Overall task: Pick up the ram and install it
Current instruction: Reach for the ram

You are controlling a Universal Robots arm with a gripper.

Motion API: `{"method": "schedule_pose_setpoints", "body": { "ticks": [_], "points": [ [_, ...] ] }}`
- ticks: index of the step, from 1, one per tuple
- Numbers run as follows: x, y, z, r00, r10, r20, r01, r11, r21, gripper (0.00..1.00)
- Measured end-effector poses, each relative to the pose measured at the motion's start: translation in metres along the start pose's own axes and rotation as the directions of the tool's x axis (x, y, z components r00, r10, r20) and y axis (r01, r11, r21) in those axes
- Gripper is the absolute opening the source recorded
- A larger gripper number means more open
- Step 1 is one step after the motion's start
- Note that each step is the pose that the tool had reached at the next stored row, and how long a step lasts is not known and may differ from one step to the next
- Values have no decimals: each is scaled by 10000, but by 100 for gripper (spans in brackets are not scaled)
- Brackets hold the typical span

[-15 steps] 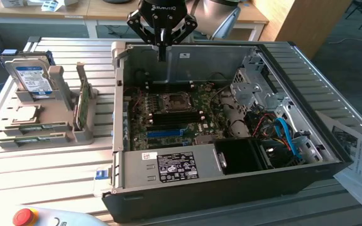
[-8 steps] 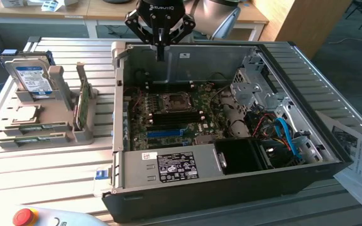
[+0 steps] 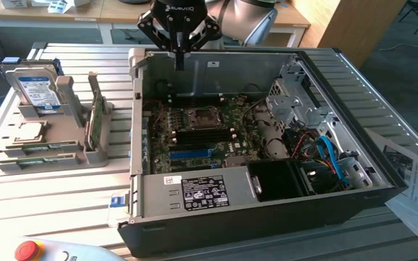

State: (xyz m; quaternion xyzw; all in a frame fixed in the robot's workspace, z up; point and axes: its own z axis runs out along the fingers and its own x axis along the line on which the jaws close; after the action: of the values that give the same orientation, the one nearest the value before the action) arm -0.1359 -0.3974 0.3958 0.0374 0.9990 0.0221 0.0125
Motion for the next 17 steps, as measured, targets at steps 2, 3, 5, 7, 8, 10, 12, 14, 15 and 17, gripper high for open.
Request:
{"method": "schedule_pose_setpoints", "body": {
  "ticks": [2, 3, 5, 7, 8, 10, 12, 14, 15, 17],
  "points": [
    [27, 2, -1, 10000, 0, -1, 0, 10000, 1, 10],
    [39, 5, -1, 10000, 1, -1, -1, 10000, 0, 10],
    [63, 10, -1, 10000, 2, -1, -2, 10000, 1, 10],
    [89, 16, -2, 10000, 1, 0, -1, 10000, 1, 10],
    [101, 18, -2, 10000, 1, -1, -1, 10000, 1, 10],
    [127, 20, -3, 10000, 0, 0, 0, 10000, 1, 10],
    [156, 21, -3, 10000, 0, -1, 0, 10000, 1, 10],
    [186, 24, -4, 10000, 1, 0, -1, 10000, 0, 10],
    [200, 25, -4, 10000, 1, -1, -1, 10000, 1, 10],
    [228, 26, -5, 10000, 1, -1, -1, 10000, 0, 10]
  ]
}}
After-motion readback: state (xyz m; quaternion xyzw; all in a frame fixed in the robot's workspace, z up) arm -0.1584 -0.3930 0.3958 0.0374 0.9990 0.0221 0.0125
